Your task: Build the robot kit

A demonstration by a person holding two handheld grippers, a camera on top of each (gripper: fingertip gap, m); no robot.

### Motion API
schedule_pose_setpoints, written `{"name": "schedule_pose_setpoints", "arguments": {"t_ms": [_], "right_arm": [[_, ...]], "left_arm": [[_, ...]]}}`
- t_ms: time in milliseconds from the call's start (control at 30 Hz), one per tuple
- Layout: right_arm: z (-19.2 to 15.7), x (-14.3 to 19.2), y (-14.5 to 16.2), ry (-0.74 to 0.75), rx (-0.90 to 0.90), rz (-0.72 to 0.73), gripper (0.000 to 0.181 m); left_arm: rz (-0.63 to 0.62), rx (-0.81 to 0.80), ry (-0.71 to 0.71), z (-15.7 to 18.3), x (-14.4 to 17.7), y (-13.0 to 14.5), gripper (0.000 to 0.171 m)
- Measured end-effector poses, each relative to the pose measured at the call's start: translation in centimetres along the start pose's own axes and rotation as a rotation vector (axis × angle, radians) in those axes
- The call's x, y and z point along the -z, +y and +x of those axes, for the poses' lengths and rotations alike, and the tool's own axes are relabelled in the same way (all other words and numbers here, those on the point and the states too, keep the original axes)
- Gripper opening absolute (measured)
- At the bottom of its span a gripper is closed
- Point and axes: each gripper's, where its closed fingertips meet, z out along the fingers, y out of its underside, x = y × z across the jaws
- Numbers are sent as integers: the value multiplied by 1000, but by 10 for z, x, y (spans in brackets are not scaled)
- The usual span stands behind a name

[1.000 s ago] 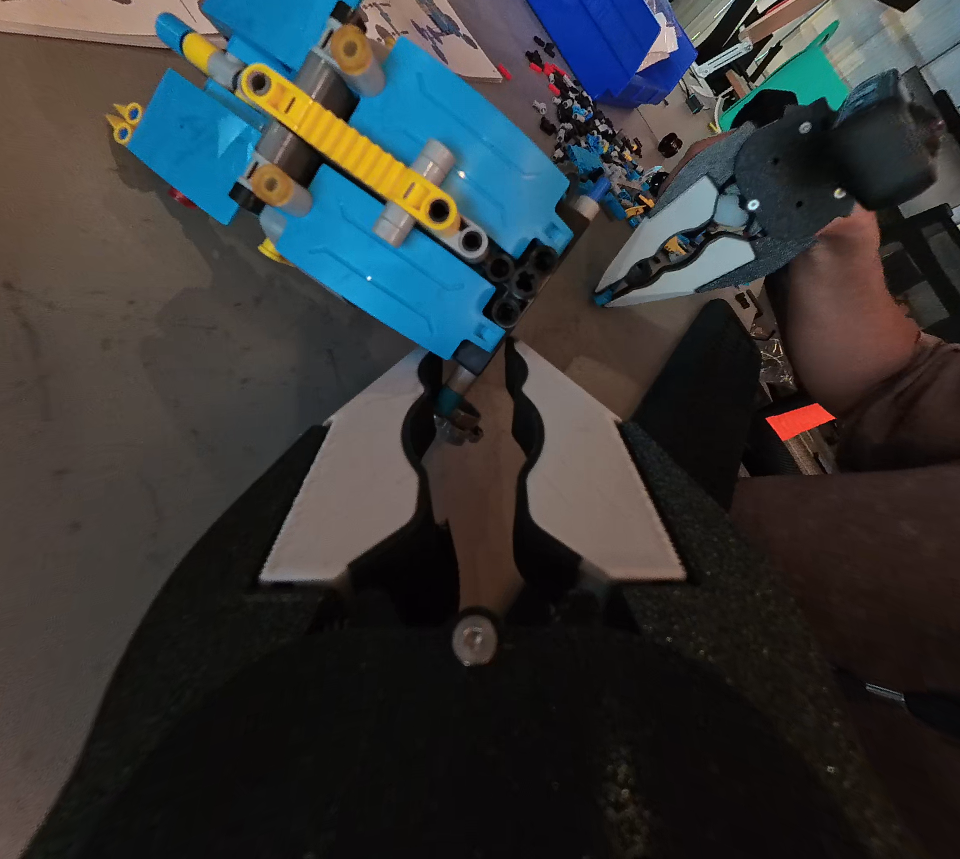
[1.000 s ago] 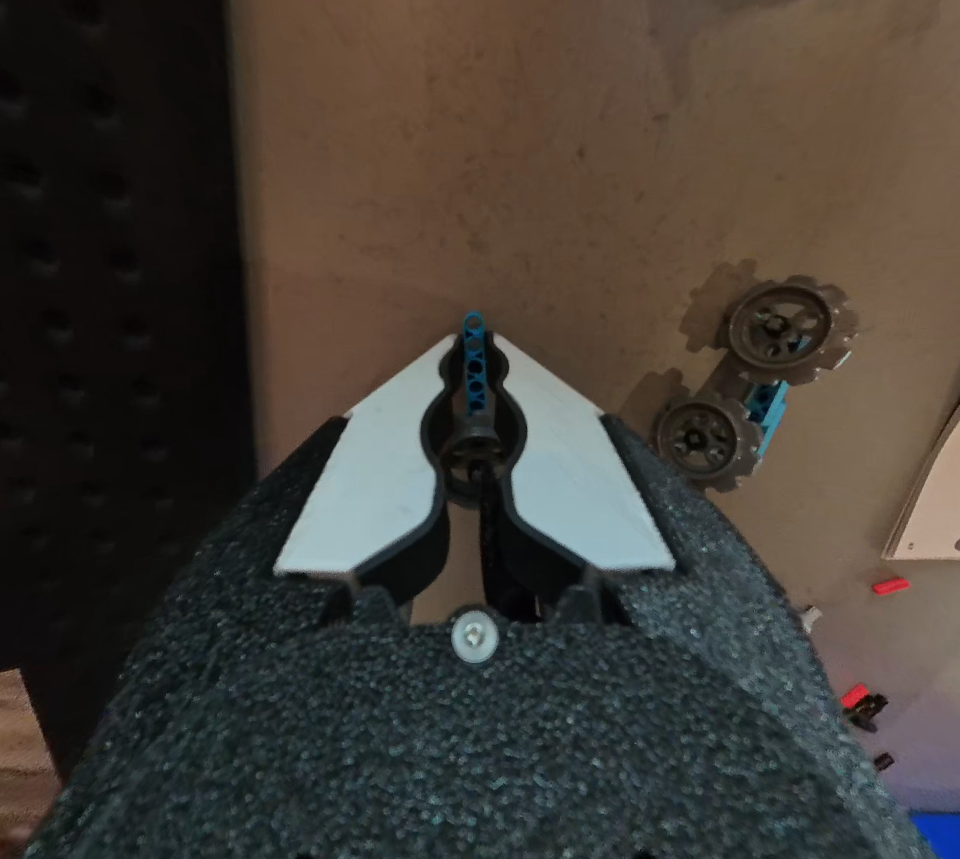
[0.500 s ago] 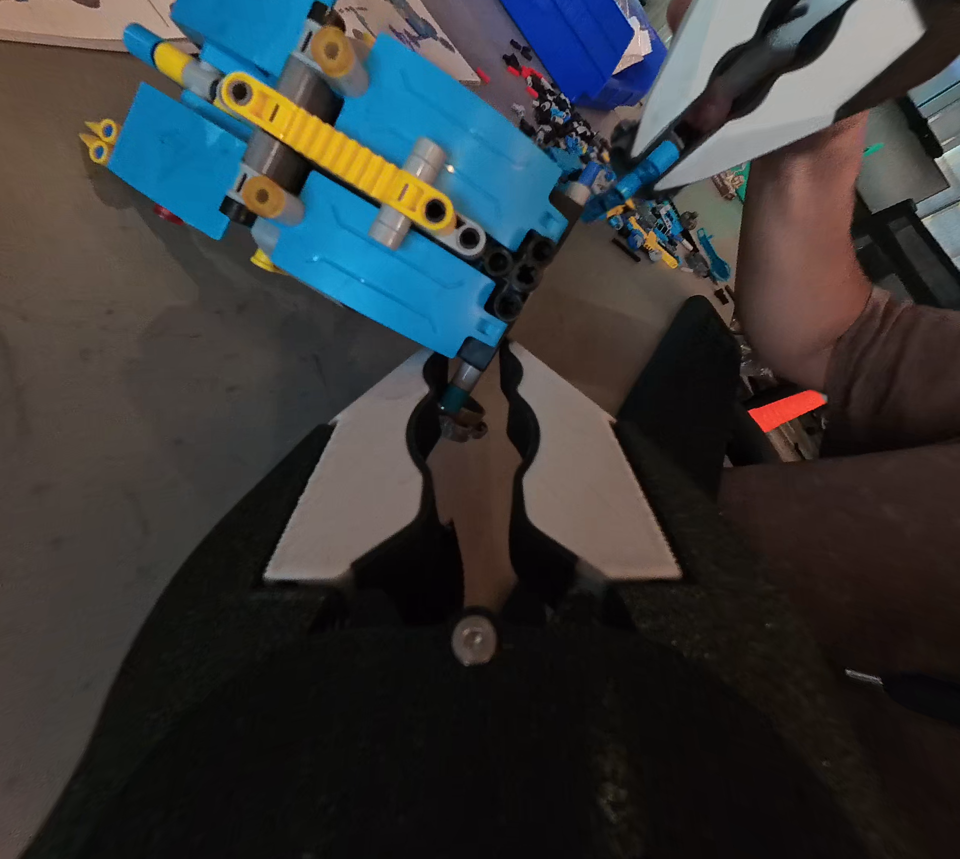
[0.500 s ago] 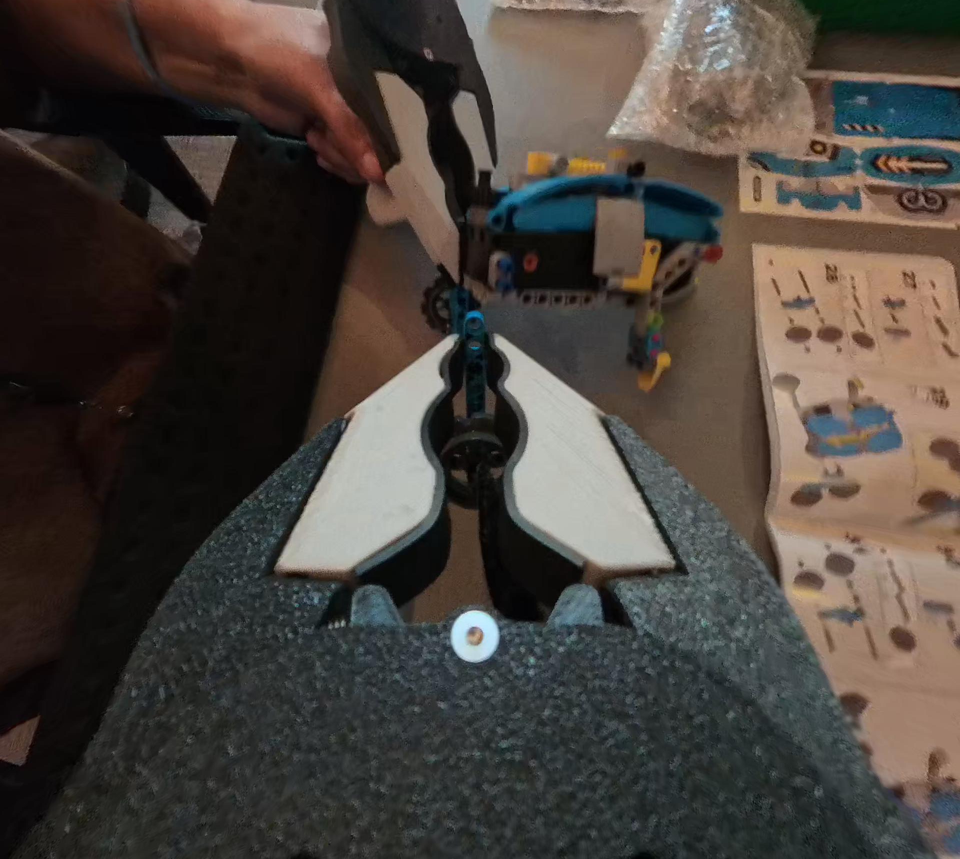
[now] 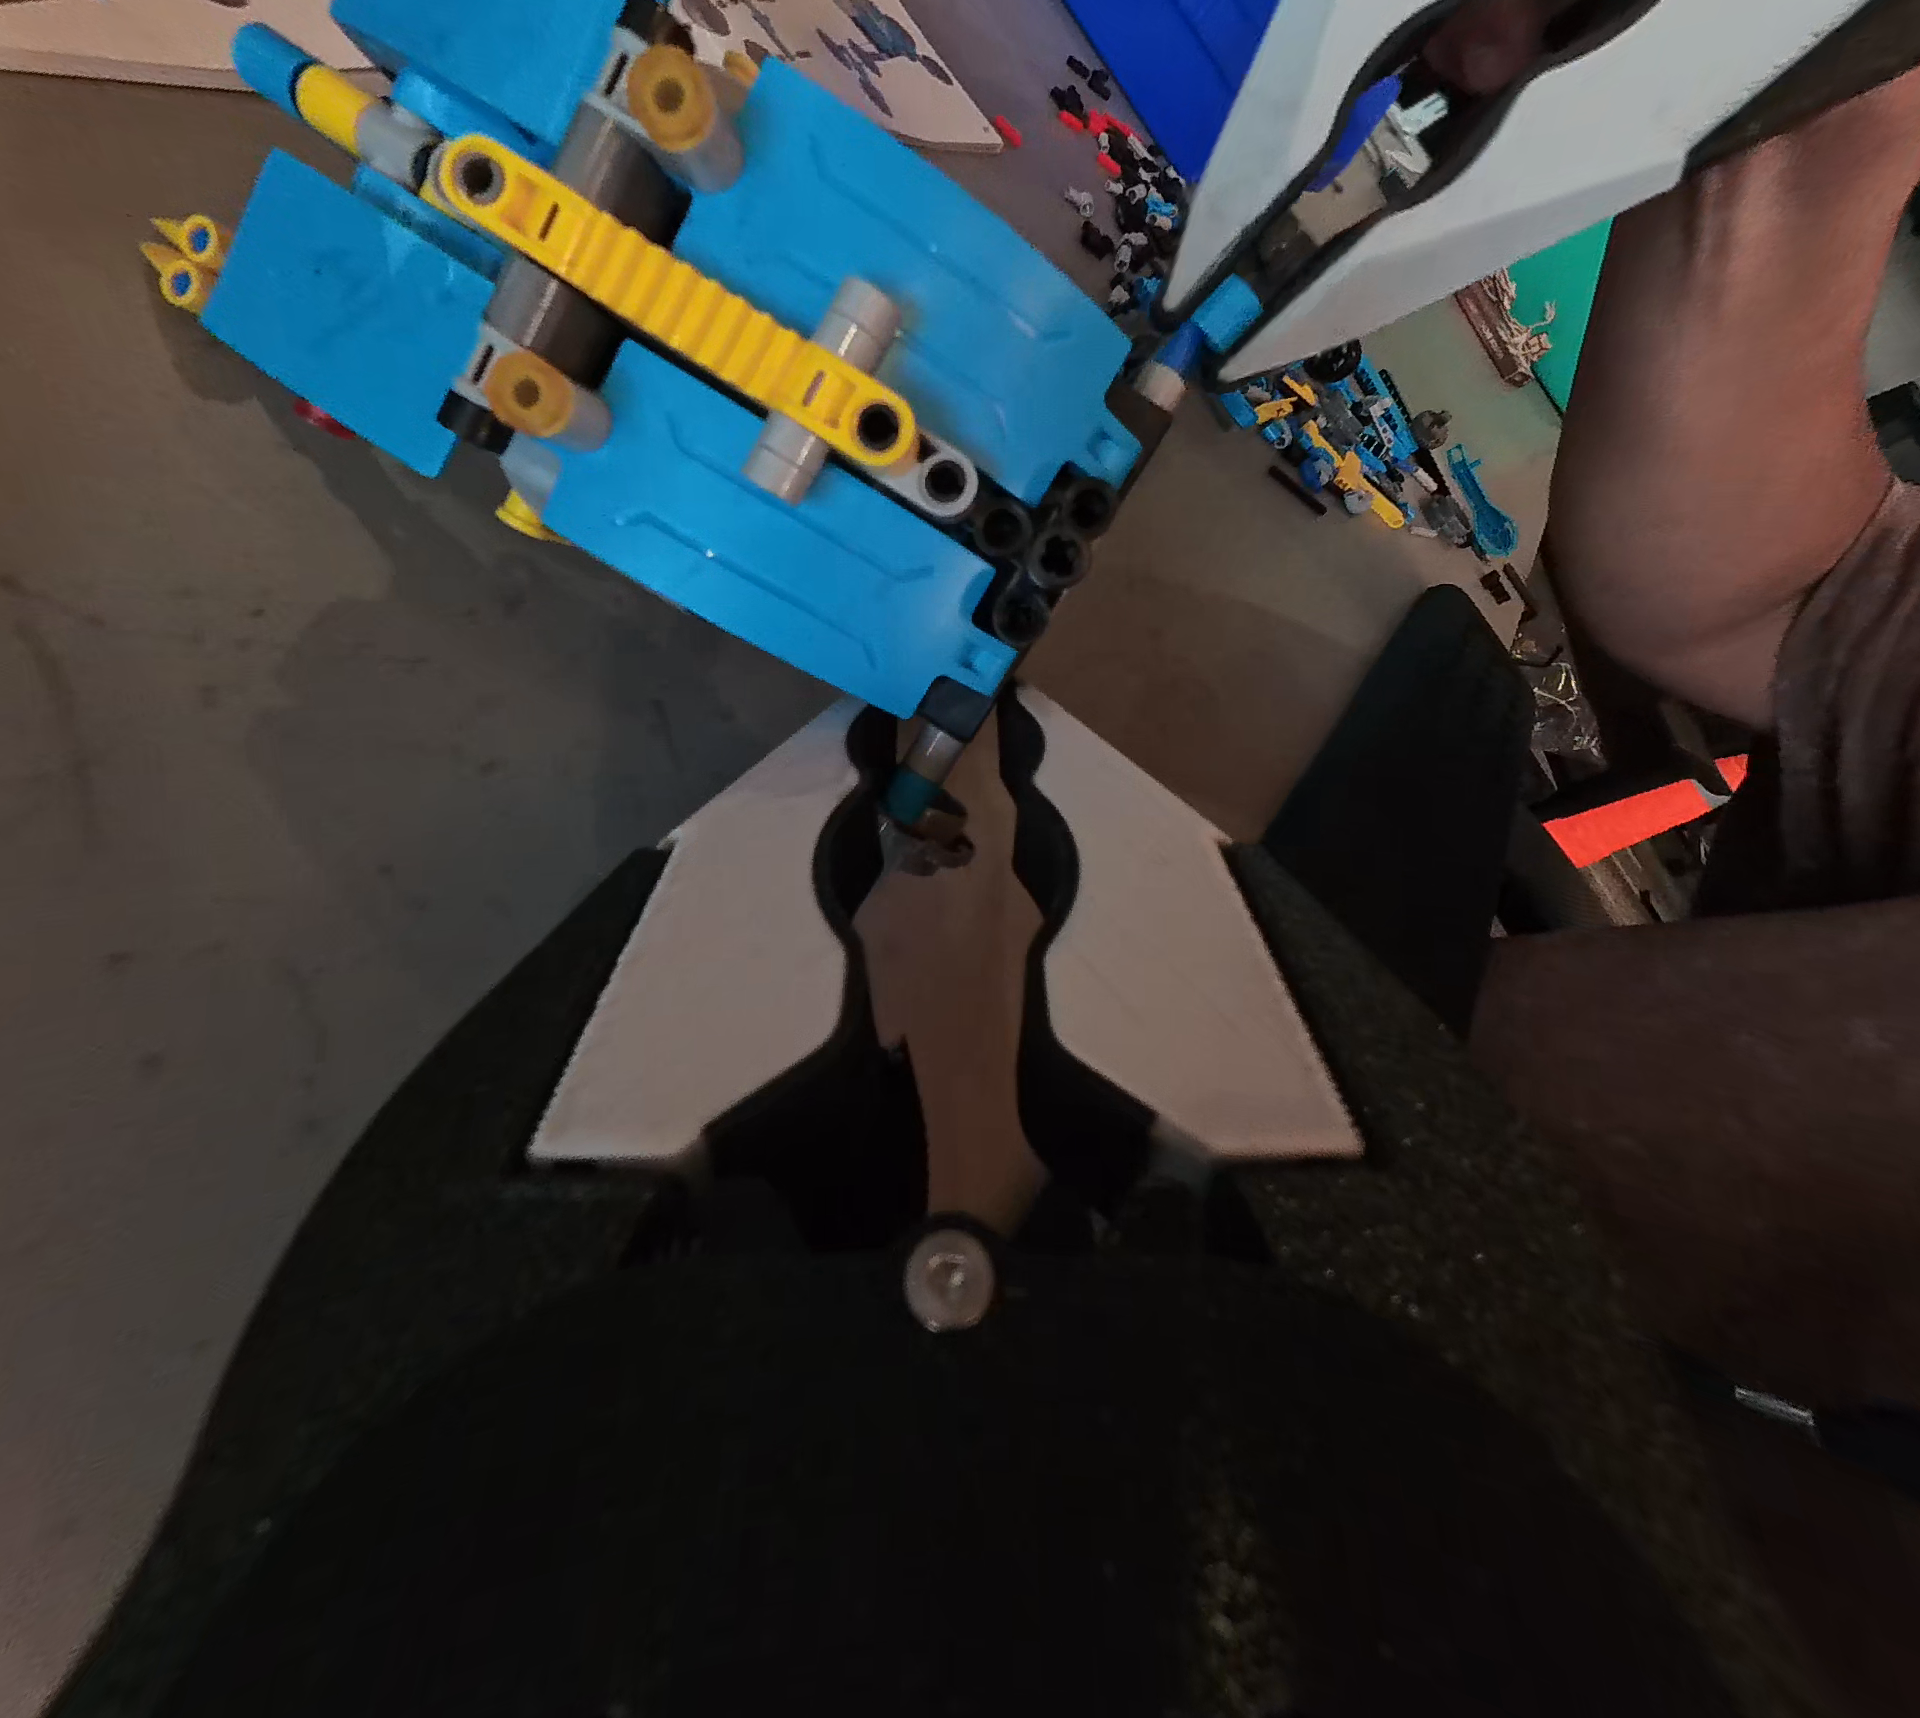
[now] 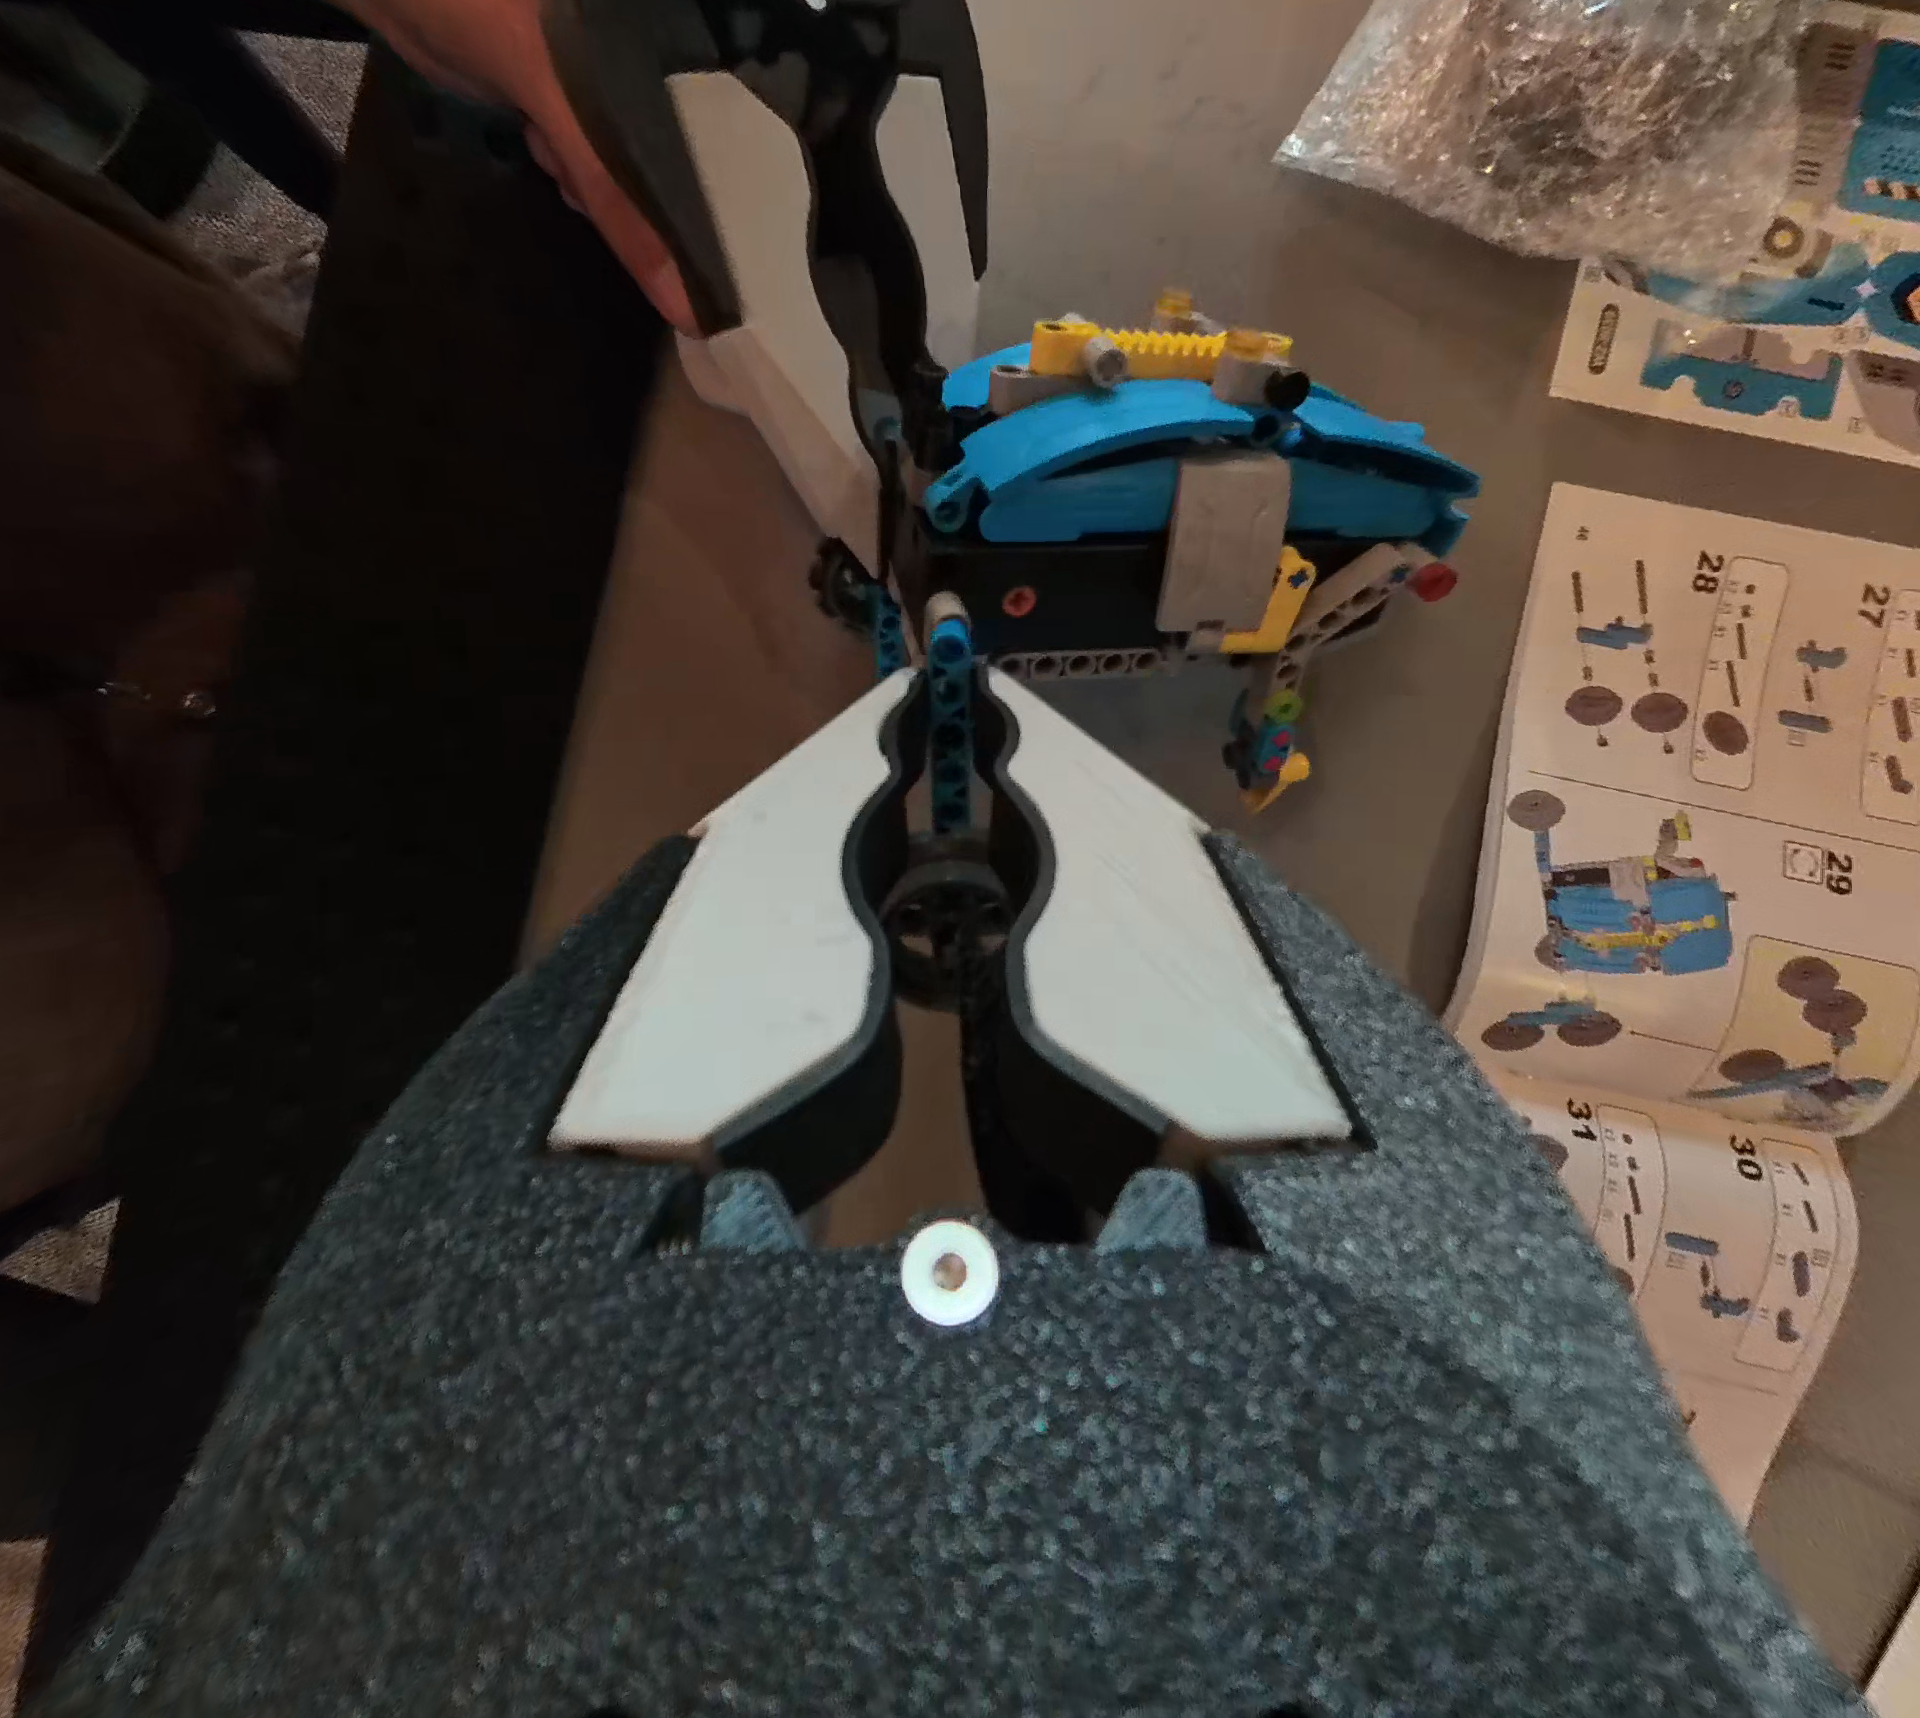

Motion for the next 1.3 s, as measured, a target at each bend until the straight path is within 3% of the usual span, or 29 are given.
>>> {"name": "schedule_pose_setpoints", "arguments": {"t_ms": [233, 633, 1033, 1300], "right_arm": [[2, -1, 7, -36, -2, -84, 8], [1, -2, 4, -98, -8, -88, 8], [3, -5, 9, -235, 8, -384, 7], [3, -6, 5, -281, 0, -275, 7]], "left_arm": [[3, 1, -8, -1, 0, -1, 17], [1, 0, -5, -1, 0, 0, 17], [3, -11, -25, -3, 0, -1, 16], [10, -19, -39, -4, 0, -2, 16]]}}
